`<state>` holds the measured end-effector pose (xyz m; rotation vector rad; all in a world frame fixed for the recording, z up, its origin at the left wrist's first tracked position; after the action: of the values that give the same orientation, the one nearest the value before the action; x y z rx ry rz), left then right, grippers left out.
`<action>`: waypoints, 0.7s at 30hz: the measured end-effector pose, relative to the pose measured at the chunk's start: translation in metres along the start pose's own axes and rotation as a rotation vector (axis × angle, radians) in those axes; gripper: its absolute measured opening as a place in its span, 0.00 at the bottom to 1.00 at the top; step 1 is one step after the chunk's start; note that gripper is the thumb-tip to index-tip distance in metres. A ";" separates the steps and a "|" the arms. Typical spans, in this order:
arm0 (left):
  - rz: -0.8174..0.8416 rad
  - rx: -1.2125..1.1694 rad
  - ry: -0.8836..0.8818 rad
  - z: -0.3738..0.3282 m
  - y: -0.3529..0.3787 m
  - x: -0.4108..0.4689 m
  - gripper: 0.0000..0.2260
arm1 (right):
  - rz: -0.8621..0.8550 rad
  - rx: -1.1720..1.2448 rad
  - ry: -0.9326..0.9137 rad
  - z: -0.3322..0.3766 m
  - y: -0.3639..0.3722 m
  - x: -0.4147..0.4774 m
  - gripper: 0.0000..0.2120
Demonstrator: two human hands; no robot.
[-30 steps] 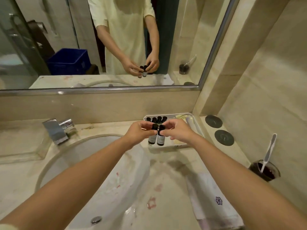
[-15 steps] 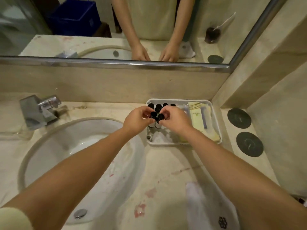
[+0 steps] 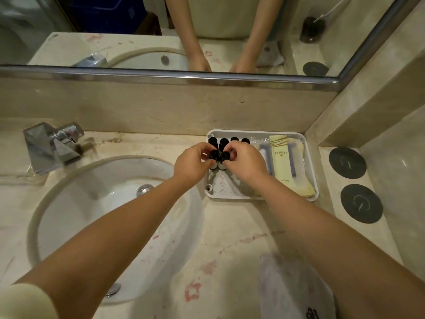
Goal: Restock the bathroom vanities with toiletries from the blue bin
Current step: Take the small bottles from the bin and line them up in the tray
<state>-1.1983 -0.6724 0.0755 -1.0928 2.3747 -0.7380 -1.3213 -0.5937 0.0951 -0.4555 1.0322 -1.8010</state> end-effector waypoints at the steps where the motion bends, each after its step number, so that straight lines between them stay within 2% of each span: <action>1: -0.007 0.003 0.002 0.000 0.000 0.000 0.12 | -0.001 0.001 -0.004 0.000 0.001 0.000 0.11; 21: -0.160 0.043 0.056 -0.004 -0.029 -0.032 0.14 | -0.137 -0.066 -0.031 0.014 -0.014 -0.021 0.13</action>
<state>-1.1652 -0.6626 0.1018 -1.2701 2.3257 -0.8807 -1.3099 -0.5791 0.1168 -0.6054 1.0638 -1.8782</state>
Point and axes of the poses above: each hand's wrist, its own x-axis towards the middle knuckle, its own y-axis out of the palm, z = x × y, the point moved 10 cm from there along x, towards the middle knuckle, and after that the axes turned 2 degrees about -x, right-handed, at the moved point
